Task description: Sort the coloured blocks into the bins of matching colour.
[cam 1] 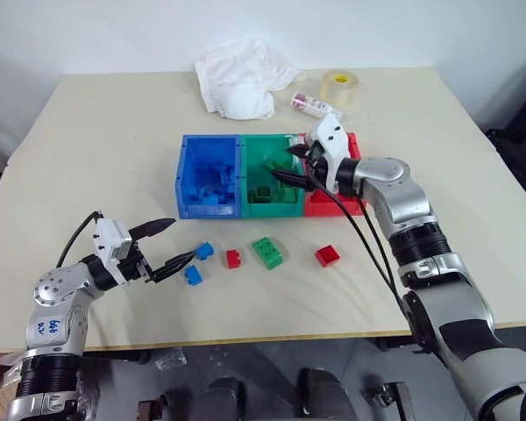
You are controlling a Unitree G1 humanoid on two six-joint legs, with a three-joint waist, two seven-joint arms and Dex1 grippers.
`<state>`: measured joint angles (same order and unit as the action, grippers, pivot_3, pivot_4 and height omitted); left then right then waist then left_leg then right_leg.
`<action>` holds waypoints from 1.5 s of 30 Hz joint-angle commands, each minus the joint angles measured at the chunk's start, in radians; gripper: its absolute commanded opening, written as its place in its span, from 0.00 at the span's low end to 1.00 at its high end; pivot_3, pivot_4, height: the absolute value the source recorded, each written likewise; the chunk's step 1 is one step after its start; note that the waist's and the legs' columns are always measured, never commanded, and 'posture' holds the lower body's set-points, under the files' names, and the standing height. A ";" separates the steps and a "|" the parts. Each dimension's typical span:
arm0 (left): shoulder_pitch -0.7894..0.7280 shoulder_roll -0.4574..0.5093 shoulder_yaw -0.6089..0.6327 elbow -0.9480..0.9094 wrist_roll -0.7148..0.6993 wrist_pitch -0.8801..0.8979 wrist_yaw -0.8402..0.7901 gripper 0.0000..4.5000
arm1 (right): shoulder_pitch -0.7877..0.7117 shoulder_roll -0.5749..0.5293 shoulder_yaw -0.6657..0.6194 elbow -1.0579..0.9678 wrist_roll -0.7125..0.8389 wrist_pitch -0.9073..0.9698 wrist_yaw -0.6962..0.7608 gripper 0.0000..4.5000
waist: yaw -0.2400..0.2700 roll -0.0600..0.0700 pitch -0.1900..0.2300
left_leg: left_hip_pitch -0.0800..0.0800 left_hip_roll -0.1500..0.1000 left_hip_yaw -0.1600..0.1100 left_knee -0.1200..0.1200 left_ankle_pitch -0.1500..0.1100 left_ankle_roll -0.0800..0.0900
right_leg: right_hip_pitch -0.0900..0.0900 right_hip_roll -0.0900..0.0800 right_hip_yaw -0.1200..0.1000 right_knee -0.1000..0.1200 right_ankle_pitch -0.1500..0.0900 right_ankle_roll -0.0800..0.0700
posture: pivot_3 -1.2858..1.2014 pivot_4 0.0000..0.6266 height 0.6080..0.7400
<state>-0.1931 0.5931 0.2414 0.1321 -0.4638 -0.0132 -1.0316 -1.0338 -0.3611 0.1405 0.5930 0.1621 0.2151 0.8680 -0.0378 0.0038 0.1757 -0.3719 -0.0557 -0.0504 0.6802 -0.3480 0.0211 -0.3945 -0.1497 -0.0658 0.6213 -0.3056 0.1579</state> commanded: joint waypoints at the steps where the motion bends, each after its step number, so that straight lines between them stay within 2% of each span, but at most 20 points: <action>1: -0.014 0.009 0.003 -0.007 -0.003 -0.015 -0.014 1.00 | 0.022 -0.043 -0.042 -0.095 0.014 -0.009 0.025 1.00 | 0.003 0.000 0.000 | 0.000 0.000 0.000 0.000 0.000 0.000 | 0.000 0.000 0.000 0.000 0.000 0.000 | 0.52 0.24 1.00; 9: -0.070 -0.002 -0.025 0.038 0.008 -0.023 -0.026 1.00 | 0.086 -0.054 -0.066 -0.198 0.024 0.025 0.006 1.00 | 0.005 0.000 0.000 | 0.000 0.000 0.001 0.001 0.000 0.000 | 0.000 0.000 0.000 0.000 0.000 0.000 | 0.52 0.24 1.00; 13: -0.067 -0.004 -0.029 0.031 0.006 -0.028 -0.027 1.00 | 0.152 -0.084 -0.089 -0.356 0.085 0.070 0.054 1.00 | 0.005 0.000 0.000 | 0.000 0.000 0.000 -0.001 0.000 0.000 | -0.001 0.000 0.000 0.000 0.000 0.000 | 0.52 0.24 1.00; 18: -0.029 0.002 -0.026 0.012 0.000 -0.034 -0.037 1.00 | 0.425 -0.290 -0.141 -0.691 0.216 0.198 0.229 1.00 | 0.026 0.000 0.000 | 0.000 -0.001 -0.002 0.000 -0.001 0.001 | 0.001 0.000 -0.001 -0.001 0.000 0.000 | 0.52 0.24 1.00; 20: -0.019 0.004 -0.024 0.007 -0.004 -0.035 -0.040 1.00 | 0.504 -0.351 -0.174 -0.770 0.261 0.239 0.247 1.00 | 0.035 0.000 0.000 | -0.001 -0.001 -0.001 0.001 -0.001 0.002 | 0.002 -0.001 0.000 -0.002 0.000 0.000 | 0.52 0.24 1.00; 22: -0.013 0.007 -0.017 0.011 -0.009 -0.037 -0.045 1.00 | 0.644 -0.449 -0.249 -0.857 0.300 0.293 0.275 1.00 | 0.040 -0.001 0.001 | -0.001 -0.001 0.001 0.002 -0.001 0.002 | 0.002 -0.001 0.001 -0.004 0.000 0.000 | 0.52 0.24 1.00; 26: -0.011 0.011 -0.007 0.029 -0.009 -0.039 -0.052 1.00 | 0.870 -0.580 -0.386 -0.928 0.325 0.377 0.279 1.00 | 0.054 -0.001 0.001 | 0.000 0.001 0.003 0.002 -0.001 0.001 | 0.004 0.000 0.001 -0.007 0.000 0.000 | 0.52 0.24 1.00; 30: -0.016 0.008 -0.008 0.040 -0.008 -0.041 -0.058 1.00 | 0.968 -0.614 -0.451 -0.945 0.344 0.404 0.269 1.00 | 0.052 -0.001 0.001 | 0.000 0.003 0.006 0.002 -0.001 0.001 | 0.004 0.001 0.002 -0.008 0.000 0.000 | 0.52 0.24 1.00; 35: -0.031 0.000 -0.016 0.047 -0.004 -0.041 -0.055 1.00 | 0.929 -0.591 -0.387 -0.930 0.313 0.363 0.236 1.00 | 0.054 -0.001 0.001 | 0.000 0.003 0.006 0.002 -0.001 0.001 | 0.004 0.001 0.002 -0.008 0.000 0.000 | 0.52 0.24 1.00; 40: -0.039 -0.007 -0.021 0.042 -0.003 -0.039 -0.050 1.00 | 0.783 -0.549 -0.187 -0.852 0.231 0.308 0.248 1.00 | 0.052 -0.001 0.001 | 0.000 0.003 0.006 0.002 -0.001 0.001 | 0.003 0.001 0.002 -0.009 0.000 0.000 | 0.52 0.24 1.00; 45: -0.019 -0.005 -0.008 0.009 -0.008 -0.036 -0.033 1.00 | 0.623 -0.477 -0.016 -0.681 0.124 0.226 0.277 1.00 | 0.048 -0.001 0.001 | 0.000 0.002 0.005 0.002 -0.001 0.001 | 0.003 0.001 0.002 -0.009 0.000 0.000 | 0.52 0.24 1.00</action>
<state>-0.2212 0.5859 0.2166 0.1740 -0.4624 -0.0401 -1.0703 -0.3873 -0.8462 0.1039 -0.1187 0.3137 0.4787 1.1319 0.0104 0.0029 0.1764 -0.3720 -0.0534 -0.0451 0.6823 -0.3489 0.0222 -0.3915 -0.1491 -0.0642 0.6124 -0.3054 0.1583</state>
